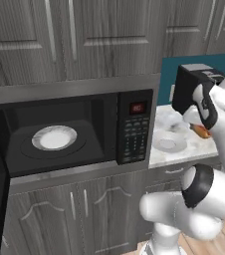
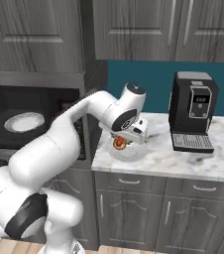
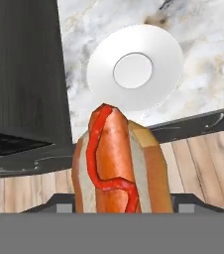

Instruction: Pick the hot dog from the counter and place it in the microwave.

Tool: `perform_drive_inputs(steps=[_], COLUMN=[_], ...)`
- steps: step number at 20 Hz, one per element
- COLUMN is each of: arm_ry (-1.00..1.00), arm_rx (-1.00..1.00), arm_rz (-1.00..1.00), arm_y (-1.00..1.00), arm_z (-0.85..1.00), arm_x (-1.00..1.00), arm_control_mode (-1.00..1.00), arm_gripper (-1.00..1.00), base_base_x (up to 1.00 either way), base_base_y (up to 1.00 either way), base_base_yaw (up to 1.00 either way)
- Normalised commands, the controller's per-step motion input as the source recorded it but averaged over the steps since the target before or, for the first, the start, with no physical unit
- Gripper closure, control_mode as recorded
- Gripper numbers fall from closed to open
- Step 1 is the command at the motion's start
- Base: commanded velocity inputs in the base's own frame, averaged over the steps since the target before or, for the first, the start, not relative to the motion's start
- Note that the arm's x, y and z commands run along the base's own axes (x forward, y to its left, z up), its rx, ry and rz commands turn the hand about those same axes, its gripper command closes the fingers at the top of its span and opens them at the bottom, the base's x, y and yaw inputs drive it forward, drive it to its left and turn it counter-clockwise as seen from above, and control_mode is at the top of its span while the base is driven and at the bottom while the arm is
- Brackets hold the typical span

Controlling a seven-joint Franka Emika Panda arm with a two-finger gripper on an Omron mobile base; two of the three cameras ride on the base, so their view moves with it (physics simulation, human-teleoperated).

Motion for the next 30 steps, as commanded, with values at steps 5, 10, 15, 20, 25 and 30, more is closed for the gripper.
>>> perform_drive_inputs(steps=[5,10,15,20,25,30], arm_ry=[-0.12,-0.14,-0.10,-0.09,-0.21,-0.45], arm_rx=[0.00,-0.03,-0.08,-0.07,-0.09,-0.04], arm_rz=[0.20,0.13,0.06,-0.02,0.00,-0.07], arm_y=[0.81,1.00,1.00,1.00,1.00,1.00], arm_z=[0.25,0.00,0.00,0.00,0.18,0.14], arm_x=[-1.00,-1.00,-0.87,-0.22,-0.07,0.00], arm_control_mode=[-1.00,-1.00,-1.00,-1.00,-1.00,-1.00], arm_gripper=[1.00,1.00,1.00,1.00,1.00,1.00], base_base_x=[0.00,0.00,0.00,0.00,0.00,0.00], base_base_y=[0.00,0.00,0.00,0.00,0.00,0.00], base_base_yaw=[0.00,0.00,0.00,0.00,0.00,0.00])
